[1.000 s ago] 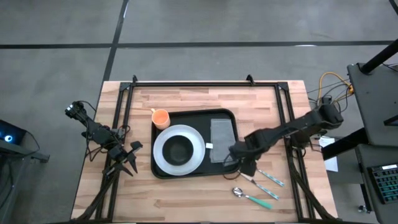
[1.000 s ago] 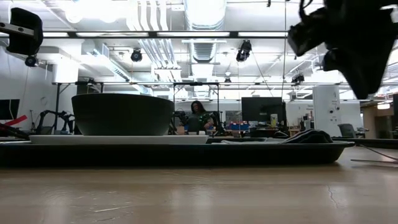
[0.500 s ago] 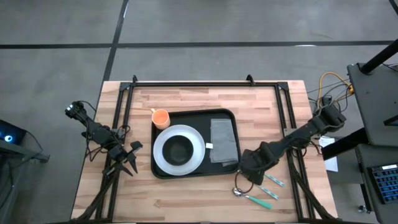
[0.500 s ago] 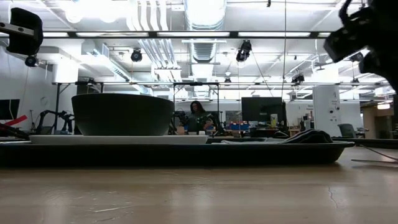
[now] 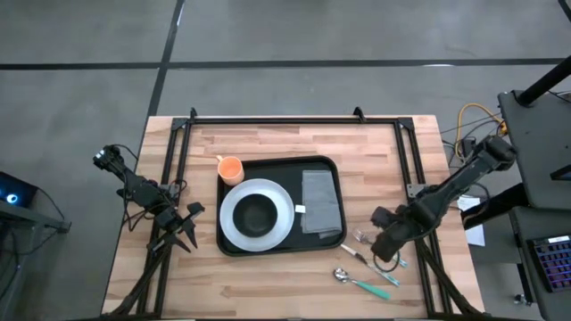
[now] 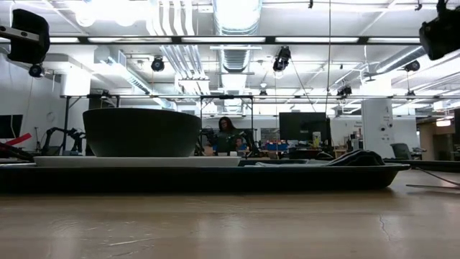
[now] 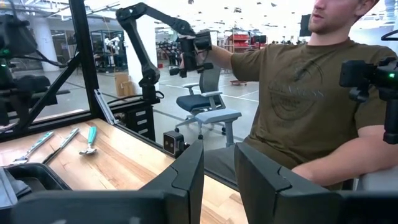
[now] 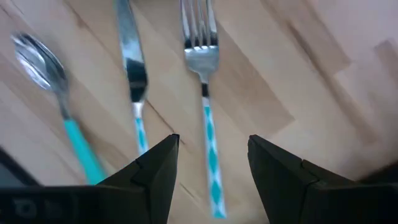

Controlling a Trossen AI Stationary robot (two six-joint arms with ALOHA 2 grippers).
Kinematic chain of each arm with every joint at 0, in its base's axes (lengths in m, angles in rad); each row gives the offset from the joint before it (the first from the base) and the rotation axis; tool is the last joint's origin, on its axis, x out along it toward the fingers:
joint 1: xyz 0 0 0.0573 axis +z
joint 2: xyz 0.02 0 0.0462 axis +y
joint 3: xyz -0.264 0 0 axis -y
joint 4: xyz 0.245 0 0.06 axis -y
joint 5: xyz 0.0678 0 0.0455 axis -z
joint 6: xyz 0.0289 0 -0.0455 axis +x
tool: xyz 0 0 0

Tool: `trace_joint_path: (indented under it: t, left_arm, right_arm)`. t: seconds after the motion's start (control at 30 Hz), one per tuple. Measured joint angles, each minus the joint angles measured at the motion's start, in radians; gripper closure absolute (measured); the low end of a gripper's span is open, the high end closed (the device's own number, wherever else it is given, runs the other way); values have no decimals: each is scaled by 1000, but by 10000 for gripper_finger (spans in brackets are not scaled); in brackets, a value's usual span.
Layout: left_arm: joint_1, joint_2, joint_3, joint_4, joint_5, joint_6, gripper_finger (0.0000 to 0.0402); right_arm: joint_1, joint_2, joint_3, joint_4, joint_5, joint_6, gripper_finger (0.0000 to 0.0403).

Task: Set up tray
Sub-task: Put the blue fork on the gray table napkin on the black serving tray

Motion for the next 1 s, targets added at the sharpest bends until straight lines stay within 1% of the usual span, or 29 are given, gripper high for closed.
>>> trace_joint_path:
  t: [0.13,0.3,0.47,0.6,0.7,0.77,0.83,0.9,0.93,1.0]
  left_arm:
    - [0,0,0,0,0,0,331]
    - [0,0,0,0,0,0,331]
    - [0,0,0,0,0,0,331]
    - [0,0,0,0,0,0,331]
    - [0,0,0,0,0,0,331]
    - [0,0,0,0,0,0,331]
    - [0,0,0,0,0,0,331]
    - [0,0,0,0,0,0,331]
    - [0,0,0,0,0,0,331]
    - [0,0,0,0,0,0,331]
  right_arm:
    - [2,-55,-82,92,-3,46,220]
    - [2,-36,-124,111,-16,32,220]
    - [18,40,-127,173,-34,-16,220]
    - [36,133,-128,191,-38,-38,221]
    - [49,201,-128,283,-76,-90,225]
    - [49,245,-128,314,-86,-101,231]
    - [47,284,-123,308,-93,-96,240]
    - [44,311,-121,292,-93,-81,260]
    - [44,318,-120,288,-93,-78,275]
    - [43,315,-120,282,-97,-78,318]
